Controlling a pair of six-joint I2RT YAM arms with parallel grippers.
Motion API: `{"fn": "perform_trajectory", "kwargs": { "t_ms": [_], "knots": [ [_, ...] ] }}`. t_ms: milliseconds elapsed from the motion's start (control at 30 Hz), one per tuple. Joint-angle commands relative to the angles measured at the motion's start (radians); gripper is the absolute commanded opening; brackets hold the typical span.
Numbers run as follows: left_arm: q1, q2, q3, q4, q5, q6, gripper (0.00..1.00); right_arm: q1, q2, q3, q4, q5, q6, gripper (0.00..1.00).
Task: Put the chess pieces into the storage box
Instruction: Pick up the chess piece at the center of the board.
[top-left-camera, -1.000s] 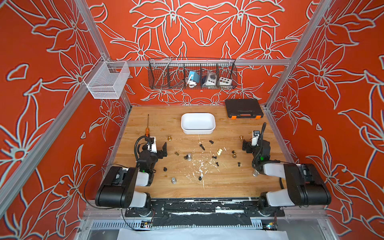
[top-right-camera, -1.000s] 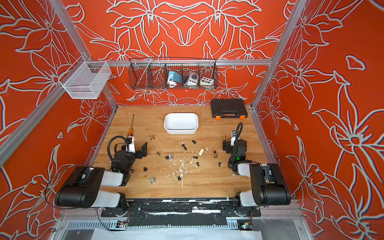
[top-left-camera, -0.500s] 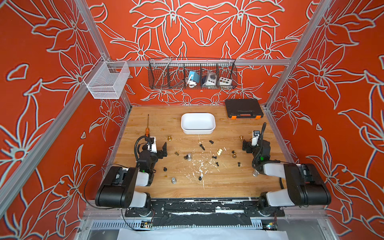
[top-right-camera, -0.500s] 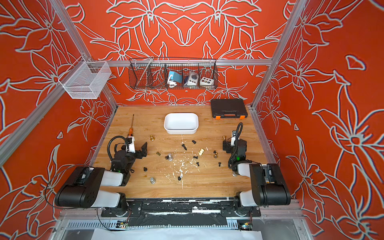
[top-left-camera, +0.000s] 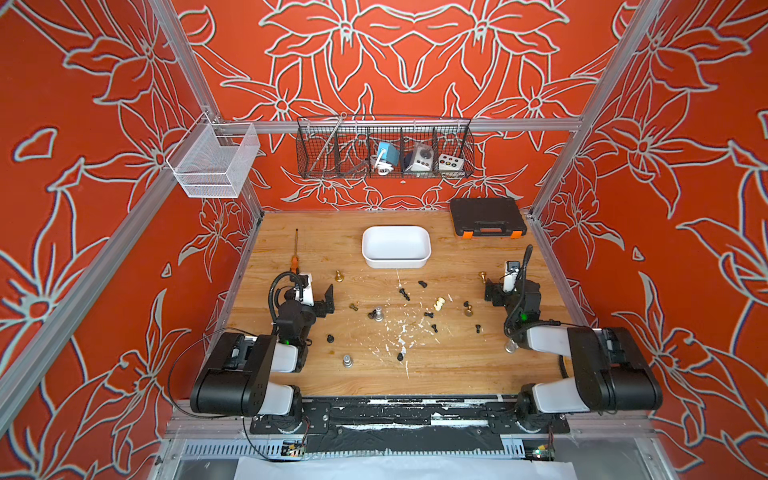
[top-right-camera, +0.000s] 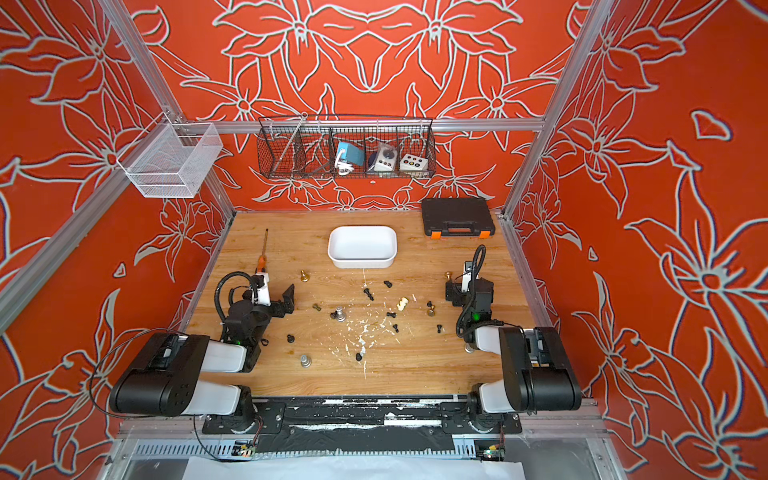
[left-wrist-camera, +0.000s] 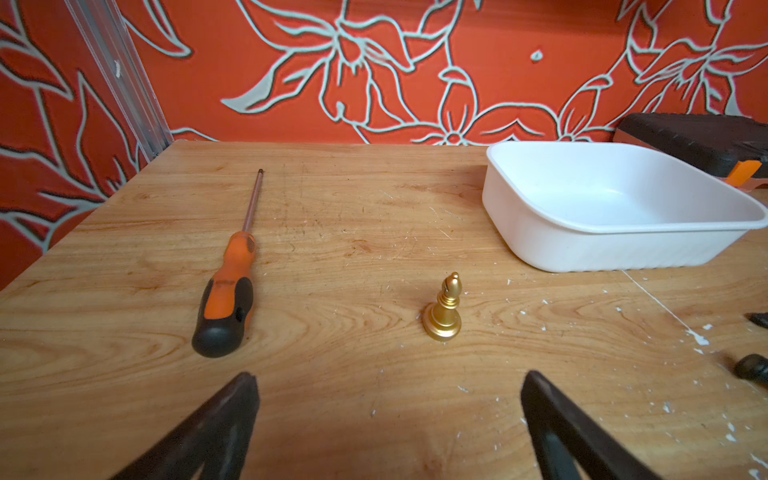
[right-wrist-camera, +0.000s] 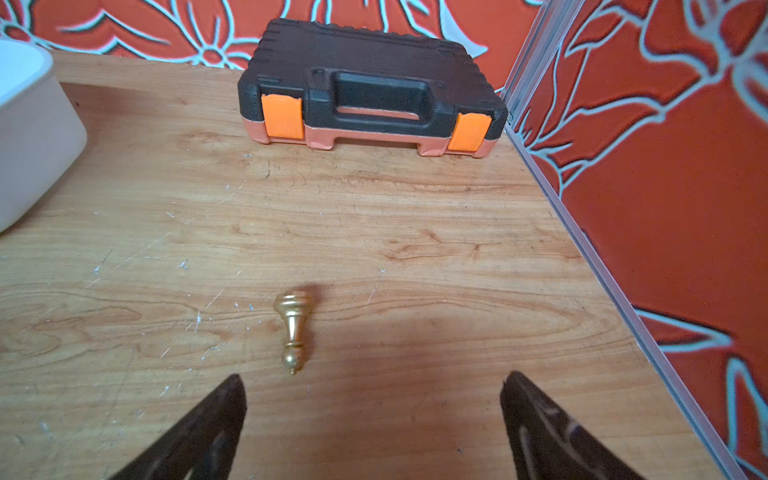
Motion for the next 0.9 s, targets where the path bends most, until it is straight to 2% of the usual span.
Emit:
{"fn": "perform_trajectory", "kwargs": {
  "t_ms": [0,200,267,333,433,567,733,867],
  "knots": [
    [-0.007,-0.002,0.011,0.027,-0.007,-0.005,0.98,-0.006,-0.002,0.006,0.015,-0.009,-0.009,0.98],
    [-0.008,-0.020,0.026,-0.001,-0.028,-0.010,0.98,-0.005,-0.041,0.007,-0.003,0.002,-0.007,0.98],
    [-0.010,-0.087,0.121,-0.241,-0.039,-0.019,0.98,0.009,-0.111,0.059,-0.166,0.007,-0.013,0.98],
    [-0.013,-0.155,0.227,-0.468,-0.041,-0.069,0.98,0.017,-0.183,0.155,-0.422,0.020,0.034,0.98],
    [-0.012,-0.256,0.257,-0.555,0.037,-0.125,0.98,0.024,-0.266,0.216,-0.597,0.015,0.091,0.98],
    [-0.012,-0.354,0.286,-0.696,0.078,-0.177,0.98,0.039,-0.345,0.278,-0.786,-0.013,0.131,0.98],
    [-0.013,-0.402,0.321,-0.864,0.128,-0.205,0.98,0.057,-0.391,0.326,-0.964,-0.130,0.173,0.98],
    [-0.013,-0.411,0.359,-0.960,0.108,-0.232,0.98,0.087,-0.413,0.332,-1.029,-0.179,0.208,0.98]
  ]
}}
